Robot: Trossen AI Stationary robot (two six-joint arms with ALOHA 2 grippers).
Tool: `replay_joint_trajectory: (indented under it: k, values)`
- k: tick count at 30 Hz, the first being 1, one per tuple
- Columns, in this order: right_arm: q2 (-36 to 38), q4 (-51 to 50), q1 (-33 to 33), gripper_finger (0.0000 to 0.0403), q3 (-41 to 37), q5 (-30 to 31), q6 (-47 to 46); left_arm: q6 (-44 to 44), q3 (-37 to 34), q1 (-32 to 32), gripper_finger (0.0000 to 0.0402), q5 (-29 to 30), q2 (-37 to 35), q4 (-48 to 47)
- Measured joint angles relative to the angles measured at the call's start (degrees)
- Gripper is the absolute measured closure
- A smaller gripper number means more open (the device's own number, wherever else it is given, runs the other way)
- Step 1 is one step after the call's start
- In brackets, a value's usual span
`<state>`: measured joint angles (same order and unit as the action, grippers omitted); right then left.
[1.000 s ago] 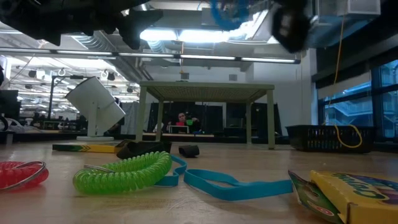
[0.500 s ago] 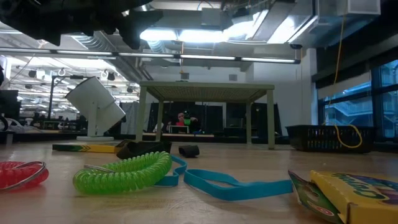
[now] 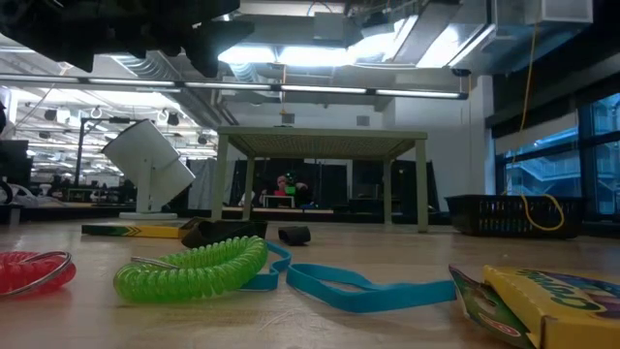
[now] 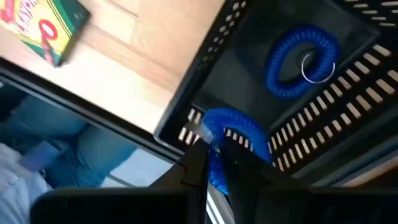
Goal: Pick & Place Office Desk Supplies
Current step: Put the blue spring keychain into the bottom right black bin, then put the orange spring keychain into the bottom right black bin
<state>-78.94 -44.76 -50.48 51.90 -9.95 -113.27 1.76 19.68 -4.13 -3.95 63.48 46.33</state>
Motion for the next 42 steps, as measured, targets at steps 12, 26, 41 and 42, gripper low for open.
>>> replay_joint_trajectory:
  k: [12, 26, 41, 42]
  values:
    - [0.0, 0.1, 0.0, 0.0255, 0.0, 1.6, -0.1, 0.5, 0.0, 0.0, 0.0203, 0.0, 0.0, 0.0]
    - [0.0, 16.9, 3.4, 0.0248, 0.0, 23.9, 18.6, -4.4, 0.0, -5.8, 0.0203, -7.8, 0.0, -1.8]
    - [-0.1, 18.3, 8.4, 0.0247, 0.0, 29.2, 44.9, 9.3, 4.8, -21.3, 0.0141, 11.4, 12.7, -9.4]
    - [-0.1, 18.3, 8.6, 0.0247, 0.0, 29.2, 45.7, 9.5, 6.3, -22.1, 0.0138, 10.7, 14.3, -11.1]
